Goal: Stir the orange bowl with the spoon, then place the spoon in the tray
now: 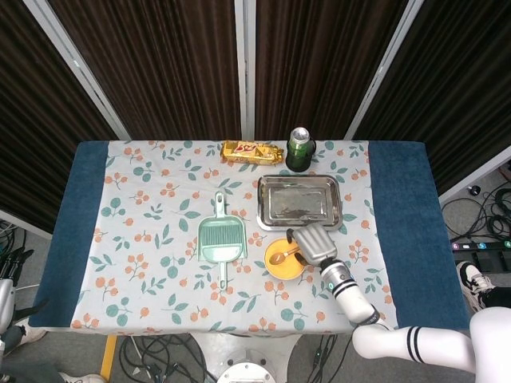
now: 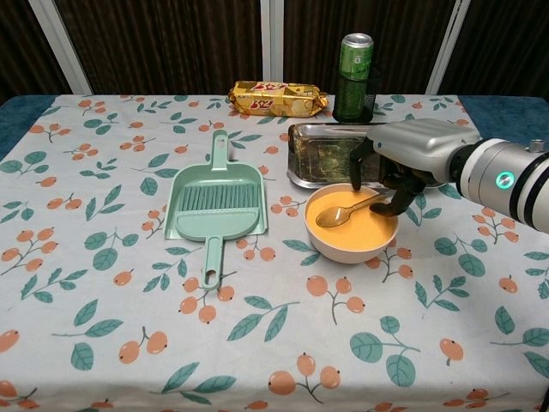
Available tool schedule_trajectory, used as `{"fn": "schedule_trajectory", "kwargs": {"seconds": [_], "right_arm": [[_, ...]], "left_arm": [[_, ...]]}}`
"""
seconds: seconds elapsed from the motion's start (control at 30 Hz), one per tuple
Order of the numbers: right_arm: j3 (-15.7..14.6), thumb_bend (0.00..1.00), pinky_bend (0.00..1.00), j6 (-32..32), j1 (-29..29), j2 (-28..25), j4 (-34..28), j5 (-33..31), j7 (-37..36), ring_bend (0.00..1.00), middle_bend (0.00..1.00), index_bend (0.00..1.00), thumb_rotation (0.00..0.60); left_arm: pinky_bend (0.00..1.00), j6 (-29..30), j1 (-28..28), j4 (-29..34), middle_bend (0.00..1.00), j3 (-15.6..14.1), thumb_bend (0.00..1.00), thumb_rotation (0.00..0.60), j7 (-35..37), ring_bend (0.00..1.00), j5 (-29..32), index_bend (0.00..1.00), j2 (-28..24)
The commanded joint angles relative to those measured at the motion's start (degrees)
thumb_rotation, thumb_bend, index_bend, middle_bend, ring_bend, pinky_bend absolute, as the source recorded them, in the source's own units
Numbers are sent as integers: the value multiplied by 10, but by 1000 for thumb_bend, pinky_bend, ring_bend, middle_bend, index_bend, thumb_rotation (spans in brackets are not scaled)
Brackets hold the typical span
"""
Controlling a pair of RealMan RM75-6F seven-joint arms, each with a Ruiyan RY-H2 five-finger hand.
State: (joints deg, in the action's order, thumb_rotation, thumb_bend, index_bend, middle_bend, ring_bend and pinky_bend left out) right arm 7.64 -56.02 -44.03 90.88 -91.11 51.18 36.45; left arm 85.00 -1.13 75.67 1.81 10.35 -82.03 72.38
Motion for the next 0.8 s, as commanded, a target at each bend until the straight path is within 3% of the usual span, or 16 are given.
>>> {"fn": "schedule_trajectory", "kwargs": {"seconds": [0.03,0.8], "right_arm": [[-1,289,1000,1,-3,2,2,-3,2,987,961,457,600],[-8,327,1000,-4,-19,8,6,-20,15,987,961,511,600]], "left_arm": [[136,-1,0,0,179,0,136,600,0,116,1,176,0],[136,-3,-1,-6,179,2,136,600,3,116,3,176,2]]}}
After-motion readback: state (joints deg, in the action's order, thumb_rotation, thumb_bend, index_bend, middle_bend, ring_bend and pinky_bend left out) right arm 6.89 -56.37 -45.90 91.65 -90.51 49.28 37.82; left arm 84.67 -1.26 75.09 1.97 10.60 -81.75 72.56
